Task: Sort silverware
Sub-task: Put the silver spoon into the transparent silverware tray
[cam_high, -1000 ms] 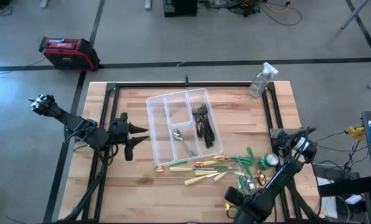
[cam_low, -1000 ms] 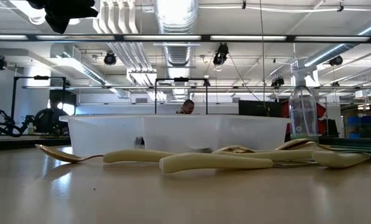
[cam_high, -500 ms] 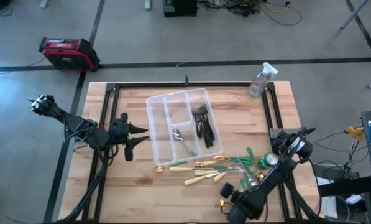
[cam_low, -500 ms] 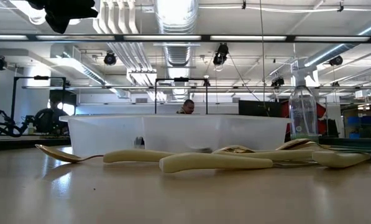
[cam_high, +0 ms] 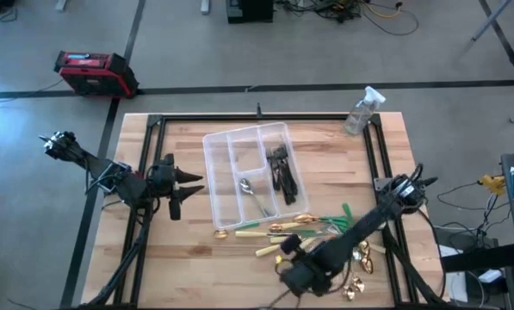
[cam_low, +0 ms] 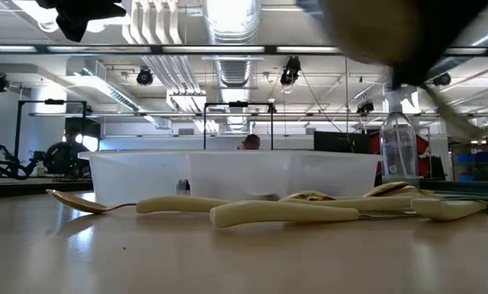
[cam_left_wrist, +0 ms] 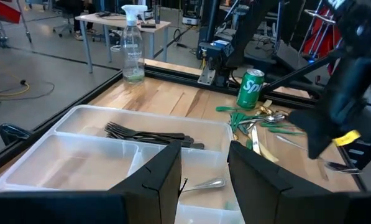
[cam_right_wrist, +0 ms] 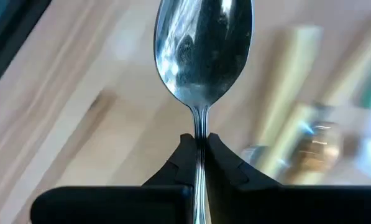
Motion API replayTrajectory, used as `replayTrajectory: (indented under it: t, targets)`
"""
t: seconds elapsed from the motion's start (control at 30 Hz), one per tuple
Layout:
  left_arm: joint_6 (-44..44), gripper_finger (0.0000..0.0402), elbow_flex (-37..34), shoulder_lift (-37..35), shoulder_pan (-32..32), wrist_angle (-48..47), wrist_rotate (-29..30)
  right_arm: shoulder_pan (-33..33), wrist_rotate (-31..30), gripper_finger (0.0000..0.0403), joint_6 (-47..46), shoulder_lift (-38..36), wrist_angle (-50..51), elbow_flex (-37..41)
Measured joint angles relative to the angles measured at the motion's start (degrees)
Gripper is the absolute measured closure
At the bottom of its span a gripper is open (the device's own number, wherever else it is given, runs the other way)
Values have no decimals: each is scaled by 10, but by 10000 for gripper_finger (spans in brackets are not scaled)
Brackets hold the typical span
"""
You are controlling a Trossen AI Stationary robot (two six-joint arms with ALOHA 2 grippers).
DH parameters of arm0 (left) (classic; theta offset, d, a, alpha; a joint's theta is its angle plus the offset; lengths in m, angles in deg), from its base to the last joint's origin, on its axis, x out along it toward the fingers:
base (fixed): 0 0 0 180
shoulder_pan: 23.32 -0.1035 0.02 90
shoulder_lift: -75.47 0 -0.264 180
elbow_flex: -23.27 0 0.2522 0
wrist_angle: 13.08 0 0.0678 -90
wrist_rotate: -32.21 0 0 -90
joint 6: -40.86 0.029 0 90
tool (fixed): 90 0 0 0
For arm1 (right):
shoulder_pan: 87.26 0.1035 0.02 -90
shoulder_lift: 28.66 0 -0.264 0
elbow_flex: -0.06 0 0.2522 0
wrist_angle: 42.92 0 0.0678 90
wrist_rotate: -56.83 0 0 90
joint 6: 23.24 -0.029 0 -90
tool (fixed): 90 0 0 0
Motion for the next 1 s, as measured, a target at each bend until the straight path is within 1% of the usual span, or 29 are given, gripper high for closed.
replayTrajectory:
  t: [0.07, 0.2, 0.27, 0.43, 0.5, 0.63, 0.73, 0.87, 1.0]
  targets:
    - [5, 283, 0, 3, 0, 2, 20, -37, -1, 402, -17, -4, 5, -31]
    - [-5, 283, 0, 11, 0, 1, 23, -120, -4, 402, -98, -6, -6, -87]
    - [-12, 283, 0, 16, 1, -1, 22, -163, 0, 402, -147, -6, -37, -103]
    - [-28, 283, 0, 31, 1, -7, -8, -250, 0, 402, -237, -6, -88, -131]
    - [-35, 283, 0, 34, 1, -8, -8, -279, 3, 403, -267, -2, -90, -133]
    - [-37, 283, 0, 32, 1, -9, -7, -322, 7, 403, -293, 22, -89, -132]
    - [-37, 283, 0, 25, 1, -20, 4, -343, 40, 403, -333, 50, -88, -132]
    - [-38, 283, -1, 8, 1, -51, 15, -351, 51, 403, -342, 86, -75, -131]
    - [-29, 283, -1, -17, 1, -66, 24, -357, 80, 403, -354, 112, -75, -131]
